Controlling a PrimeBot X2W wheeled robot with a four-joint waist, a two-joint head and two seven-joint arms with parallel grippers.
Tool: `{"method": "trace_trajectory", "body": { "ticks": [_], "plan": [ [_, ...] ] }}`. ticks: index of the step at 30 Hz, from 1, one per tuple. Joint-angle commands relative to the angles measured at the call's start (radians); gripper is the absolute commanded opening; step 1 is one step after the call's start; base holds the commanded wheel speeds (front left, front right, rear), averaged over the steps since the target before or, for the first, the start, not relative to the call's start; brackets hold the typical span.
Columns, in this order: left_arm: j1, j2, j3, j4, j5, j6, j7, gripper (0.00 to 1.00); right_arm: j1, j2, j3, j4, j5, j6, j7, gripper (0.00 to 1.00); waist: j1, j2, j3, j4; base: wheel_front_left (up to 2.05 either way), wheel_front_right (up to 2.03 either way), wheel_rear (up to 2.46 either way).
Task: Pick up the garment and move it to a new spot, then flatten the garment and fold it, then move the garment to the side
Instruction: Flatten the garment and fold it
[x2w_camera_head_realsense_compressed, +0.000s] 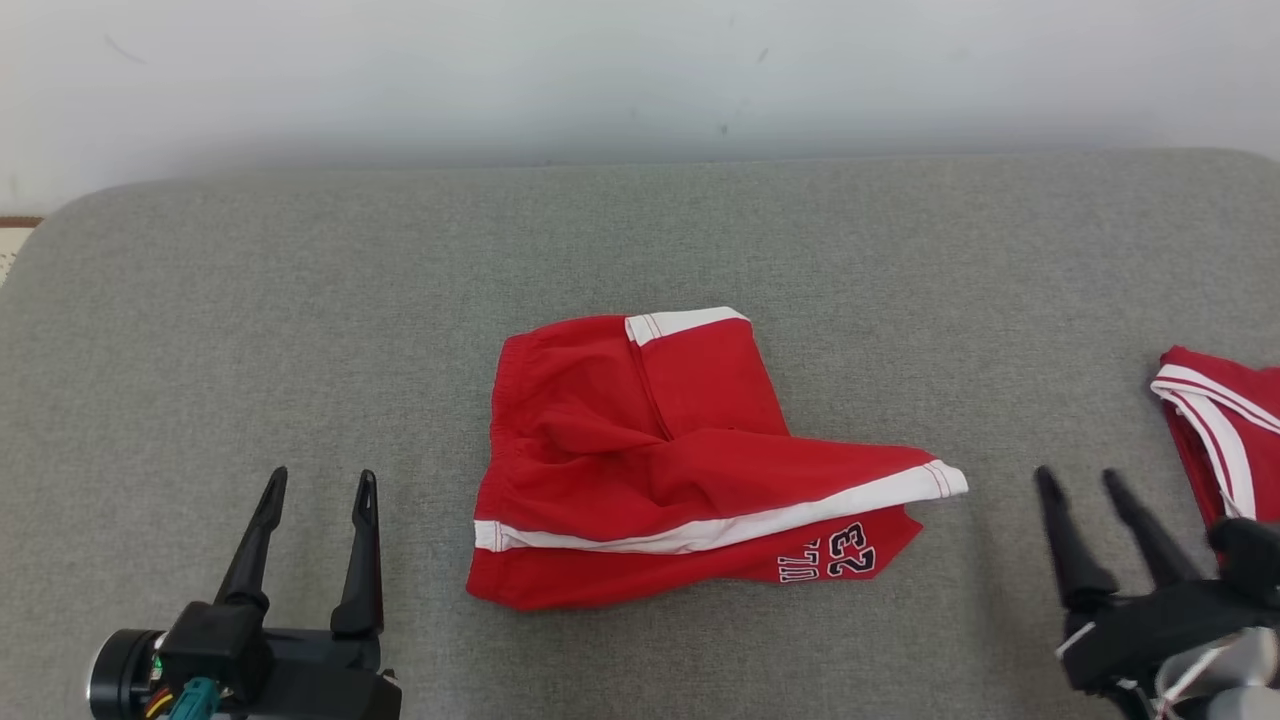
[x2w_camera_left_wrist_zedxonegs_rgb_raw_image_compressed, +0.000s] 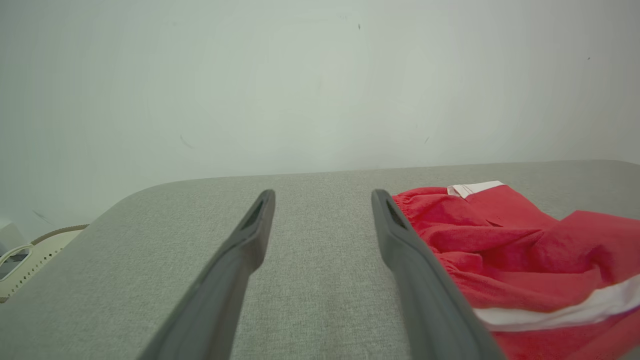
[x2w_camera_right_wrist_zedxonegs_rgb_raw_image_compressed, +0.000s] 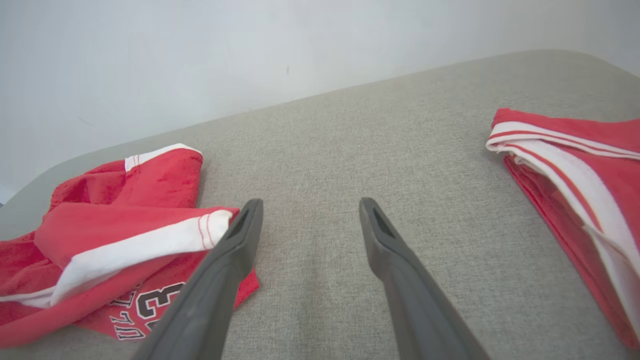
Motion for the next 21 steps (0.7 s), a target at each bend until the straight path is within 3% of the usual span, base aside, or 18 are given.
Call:
{"method": "trace_trajectory", "body": {
  "ticks": [1, 8, 21],
  "plan": [
    [0.005, 0.001, 0.008, -0.004, 0.007, 0.004, -0.004, 1.00, 0.019, 0.009, -0.045, -0.036, -0.019, 0.000, -0.025, 1.00, 0.0000, 0.0000, -0.004, -0.007, 0.00, 0.00, 0.00],
    [0.013, 0.004, 0.018, -0.020, 0.000, 0.009, -0.004, 1.00, 0.029, 0.067, -0.137, -0.175, -0.129, 0.000, -0.074, 1.00, 0.0000, 0.0000, -0.020, -0.019, 0.00, 0.00, 0.00],
    [0.063, 0.019, -0.010, -0.026, 0.003, 0.008, 0.054, 1.00, 0.098, 0.104, -0.057, -0.239, -0.261, 0.000, -0.047, 1.00, 0.0000, 0.0000, -0.074, -0.021, 0.00, 0.00, 0.00]
  ]
}}
